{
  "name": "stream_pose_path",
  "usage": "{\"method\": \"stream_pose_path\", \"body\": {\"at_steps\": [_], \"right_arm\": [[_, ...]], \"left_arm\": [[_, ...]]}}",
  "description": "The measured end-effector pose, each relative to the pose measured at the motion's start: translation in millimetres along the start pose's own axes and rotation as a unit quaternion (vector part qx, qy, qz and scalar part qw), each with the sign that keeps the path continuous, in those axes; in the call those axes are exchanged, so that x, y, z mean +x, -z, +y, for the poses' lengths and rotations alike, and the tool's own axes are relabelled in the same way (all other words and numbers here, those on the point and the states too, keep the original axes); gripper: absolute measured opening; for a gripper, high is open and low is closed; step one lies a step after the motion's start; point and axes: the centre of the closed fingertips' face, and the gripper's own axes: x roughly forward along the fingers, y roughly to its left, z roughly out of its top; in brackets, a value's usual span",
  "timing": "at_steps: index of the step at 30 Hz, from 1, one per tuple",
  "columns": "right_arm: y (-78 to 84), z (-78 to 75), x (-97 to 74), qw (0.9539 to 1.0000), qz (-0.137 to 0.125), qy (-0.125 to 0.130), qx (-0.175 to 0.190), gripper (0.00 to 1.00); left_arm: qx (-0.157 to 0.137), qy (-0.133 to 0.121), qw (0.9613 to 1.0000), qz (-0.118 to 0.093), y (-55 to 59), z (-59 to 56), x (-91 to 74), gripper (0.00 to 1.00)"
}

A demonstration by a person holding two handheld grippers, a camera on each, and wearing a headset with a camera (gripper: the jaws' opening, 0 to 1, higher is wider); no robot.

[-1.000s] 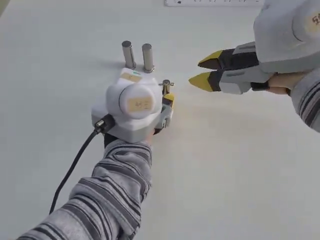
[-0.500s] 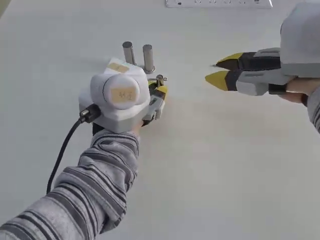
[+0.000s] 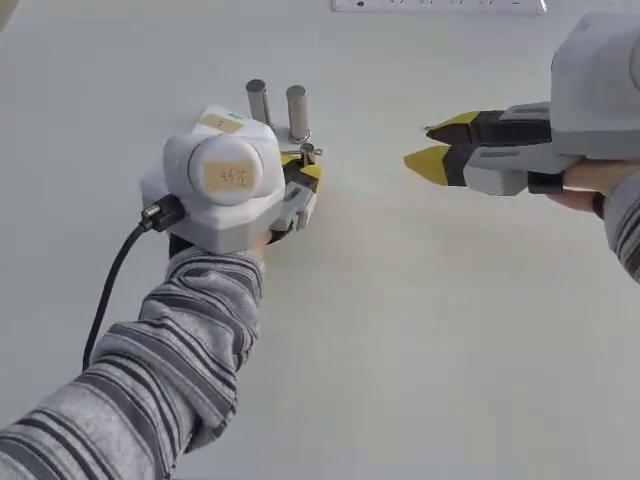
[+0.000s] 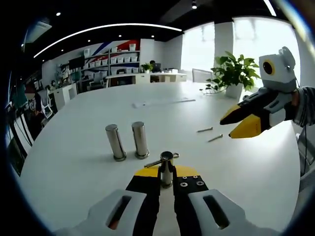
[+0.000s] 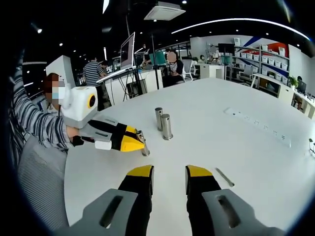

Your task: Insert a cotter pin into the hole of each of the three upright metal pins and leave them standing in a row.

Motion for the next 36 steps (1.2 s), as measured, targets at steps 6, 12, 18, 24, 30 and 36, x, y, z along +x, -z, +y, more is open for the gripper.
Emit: {"method": "stream_pose_path", "body": {"at_steps": [6, 12, 18, 24, 30, 36], "right_arm": [[0.1, 2.1, 1.0, 1.0000, 0.001, -0.001, 0.002, 0.21], [-2.3, 9.9, 6.2, 0.9999, 0.000, -0.009, -0.007, 0.18], [-7.6, 15.8, 15.4, 0.9997, 0.001, -0.020, -0.016, 0.16], [-10.8, 13.8, 19.0, 0.9995, 0.001, -0.020, -0.022, 0.16], [-7.0, 9.6, 20.1, 0.9997, 0.004, -0.017, -0.018, 0.16], [-3.4, 9.5, 20.5, 0.9997, 0.008, -0.017, -0.015, 0.16]], "left_arm": [[0.009, 0.003, 0.9999, 0.002, 1.2, 5.5, -2.3, 0.05], [0.005, 0.002, 1.0000, 0.007, 4.1, 7.2, -2.5, 0.06], [-0.006, 0.000, 0.9997, 0.023, 19.8, 6.4, -4.2, 0.06], [-0.010, 0.001, 0.9996, 0.024, 22.9, 7.5, -3.7, 0.04], [-0.012, 0.006, 0.9996, 0.024, 23.1, 7.7, -2.9, 0.04], [-0.016, 0.011, 0.9995, 0.024, 22.5, 8.9, -1.0, 0.04]]}}
